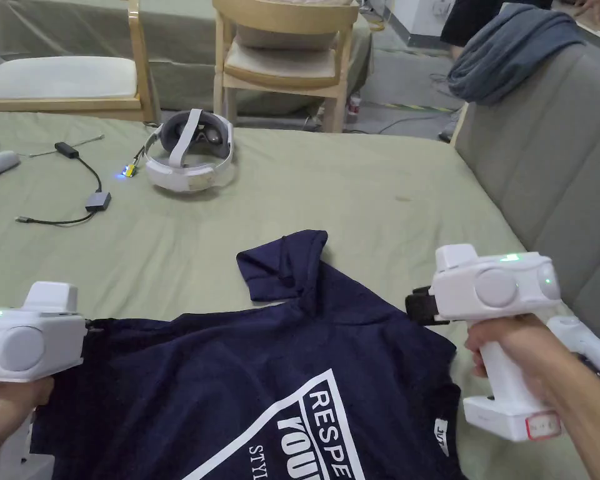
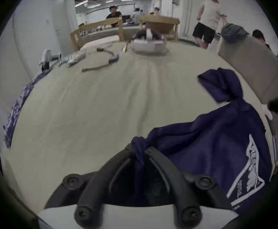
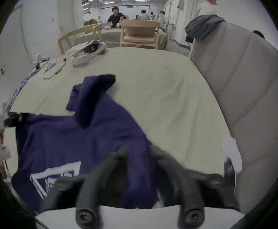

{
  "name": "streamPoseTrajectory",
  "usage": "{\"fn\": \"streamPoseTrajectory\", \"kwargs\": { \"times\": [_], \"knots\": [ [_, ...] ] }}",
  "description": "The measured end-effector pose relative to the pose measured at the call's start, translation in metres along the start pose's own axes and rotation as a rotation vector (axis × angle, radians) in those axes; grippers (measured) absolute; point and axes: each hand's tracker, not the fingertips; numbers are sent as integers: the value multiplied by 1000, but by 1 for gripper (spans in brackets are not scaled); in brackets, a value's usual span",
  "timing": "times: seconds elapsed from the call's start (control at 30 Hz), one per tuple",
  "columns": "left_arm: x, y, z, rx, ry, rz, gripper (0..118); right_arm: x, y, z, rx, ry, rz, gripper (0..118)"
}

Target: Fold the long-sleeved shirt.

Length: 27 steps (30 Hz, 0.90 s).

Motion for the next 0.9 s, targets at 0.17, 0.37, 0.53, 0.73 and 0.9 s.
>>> {"fn": "streamPoseTrajectory", "kwargs": {
  "times": [0.17, 0.37, 0.53, 0.73, 0.9],
  "knots": [
    [-5, 2, 37, 79, -37, 42, 12, 11, 38, -76, -154, 23, 1, 94],
    [5, -2, 48, 82, -13, -8, 12, -18, 21, -121, -354, 61, 95, 63],
    [5, 3, 44, 82, -10, -7, 12, -19, 17, -96, -315, 81, 0, 6],
    [4, 41, 83, 189, -23, -4, 12, 3, 43, -16, -162, 83, 9, 6],
    [0, 107, 150, 356, -22, -27, 12, 24, 115, 128, 117, 57, 65, 6]
  ]
}}
